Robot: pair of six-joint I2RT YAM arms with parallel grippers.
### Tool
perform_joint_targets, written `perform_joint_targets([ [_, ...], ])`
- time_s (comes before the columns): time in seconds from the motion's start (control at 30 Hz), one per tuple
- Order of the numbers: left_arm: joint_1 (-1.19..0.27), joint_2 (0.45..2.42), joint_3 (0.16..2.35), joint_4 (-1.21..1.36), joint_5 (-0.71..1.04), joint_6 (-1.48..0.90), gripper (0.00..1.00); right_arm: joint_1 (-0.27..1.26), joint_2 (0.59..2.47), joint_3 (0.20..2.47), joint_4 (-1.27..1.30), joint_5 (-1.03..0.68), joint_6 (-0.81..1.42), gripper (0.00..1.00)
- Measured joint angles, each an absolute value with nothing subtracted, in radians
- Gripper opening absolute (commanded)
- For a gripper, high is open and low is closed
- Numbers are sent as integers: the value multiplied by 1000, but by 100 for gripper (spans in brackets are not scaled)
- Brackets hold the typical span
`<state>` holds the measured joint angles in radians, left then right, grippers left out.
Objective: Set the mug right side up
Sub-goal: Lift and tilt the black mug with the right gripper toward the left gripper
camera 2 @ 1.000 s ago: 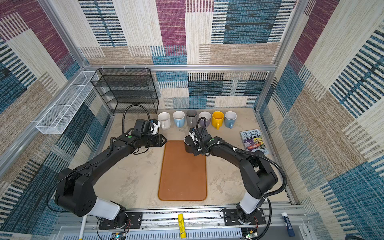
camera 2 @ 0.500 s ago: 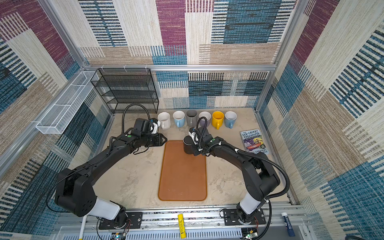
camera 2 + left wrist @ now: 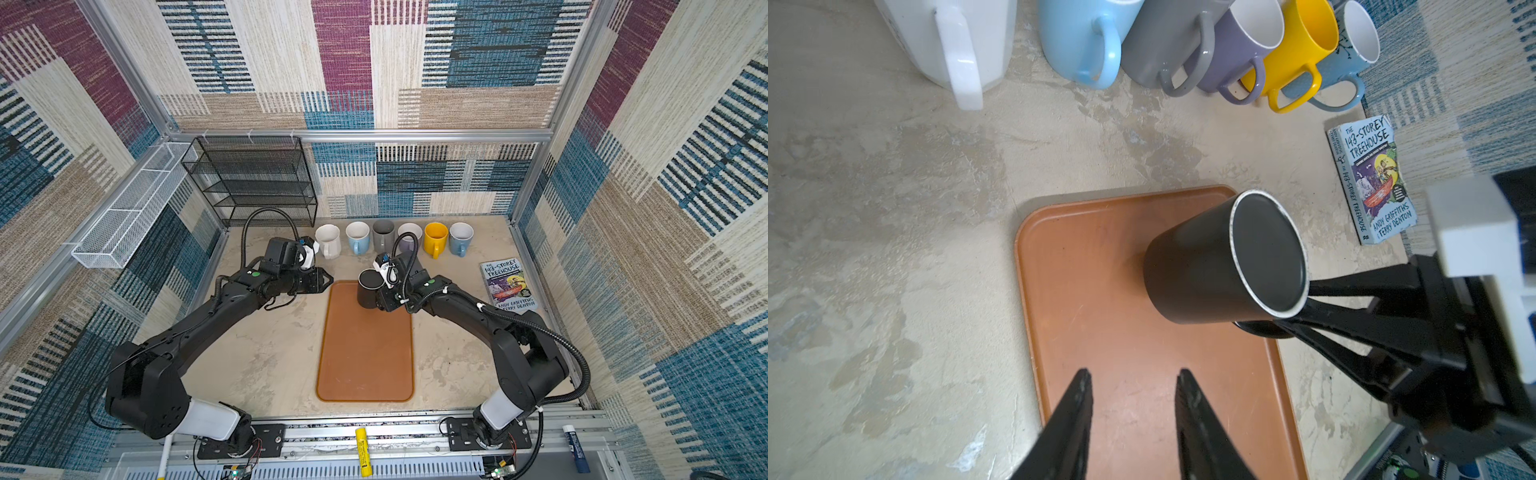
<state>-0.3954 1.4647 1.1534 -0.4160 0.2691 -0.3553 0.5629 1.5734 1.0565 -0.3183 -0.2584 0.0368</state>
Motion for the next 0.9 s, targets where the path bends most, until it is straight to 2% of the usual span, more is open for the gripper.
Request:
perform_joint_targets([
  [0.9, -395, 1310, 1101, -411, 266, -345, 35, 450, 1468, 892, 51, -693, 213, 0],
])
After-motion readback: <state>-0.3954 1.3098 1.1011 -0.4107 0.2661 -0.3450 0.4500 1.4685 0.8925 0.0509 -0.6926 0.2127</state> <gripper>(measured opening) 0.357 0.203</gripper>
